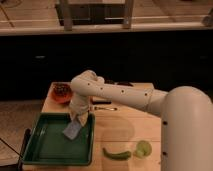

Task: Place sponge in tray

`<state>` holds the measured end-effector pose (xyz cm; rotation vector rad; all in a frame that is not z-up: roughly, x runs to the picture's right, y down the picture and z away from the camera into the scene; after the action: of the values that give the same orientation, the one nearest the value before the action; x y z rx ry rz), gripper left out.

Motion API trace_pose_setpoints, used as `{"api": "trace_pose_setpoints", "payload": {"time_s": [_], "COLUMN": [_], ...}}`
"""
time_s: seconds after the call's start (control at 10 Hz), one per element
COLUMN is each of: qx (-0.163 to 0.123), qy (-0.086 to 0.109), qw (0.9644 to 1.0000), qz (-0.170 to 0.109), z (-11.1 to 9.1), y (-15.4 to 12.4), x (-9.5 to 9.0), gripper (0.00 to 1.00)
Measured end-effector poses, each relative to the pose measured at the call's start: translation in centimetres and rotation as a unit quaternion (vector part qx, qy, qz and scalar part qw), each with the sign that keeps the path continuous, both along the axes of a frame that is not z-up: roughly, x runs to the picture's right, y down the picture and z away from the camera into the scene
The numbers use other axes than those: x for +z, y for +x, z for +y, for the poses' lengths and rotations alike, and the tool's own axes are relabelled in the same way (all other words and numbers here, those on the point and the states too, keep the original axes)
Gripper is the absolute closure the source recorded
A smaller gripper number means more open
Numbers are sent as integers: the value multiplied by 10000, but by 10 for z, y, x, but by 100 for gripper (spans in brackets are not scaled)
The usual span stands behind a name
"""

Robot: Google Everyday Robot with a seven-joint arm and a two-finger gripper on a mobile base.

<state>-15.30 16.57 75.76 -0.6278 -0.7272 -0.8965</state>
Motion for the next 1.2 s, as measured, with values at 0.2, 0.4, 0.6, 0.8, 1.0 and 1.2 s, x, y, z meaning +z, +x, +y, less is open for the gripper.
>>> {"api": "trace_pose_setpoints", "payload": {"time_s": [0.2,0.4,0.6,0.8,1.0,1.2], "qx": [-43,-103,-149,-180,-233,-269], "qy": [5,4,2,3,-9,-14], "qw": [10000,9998,9996,9993,9991,9988], "qz": [-80,-176,-249,-320,-366,-418], "z": [0,-1,-1,-2,-2,-3], "y": [0,-1,-1,-2,-2,-3], "x": [1,2,2,3,3,3], "gripper": [81,81,81,86,88,88]}}
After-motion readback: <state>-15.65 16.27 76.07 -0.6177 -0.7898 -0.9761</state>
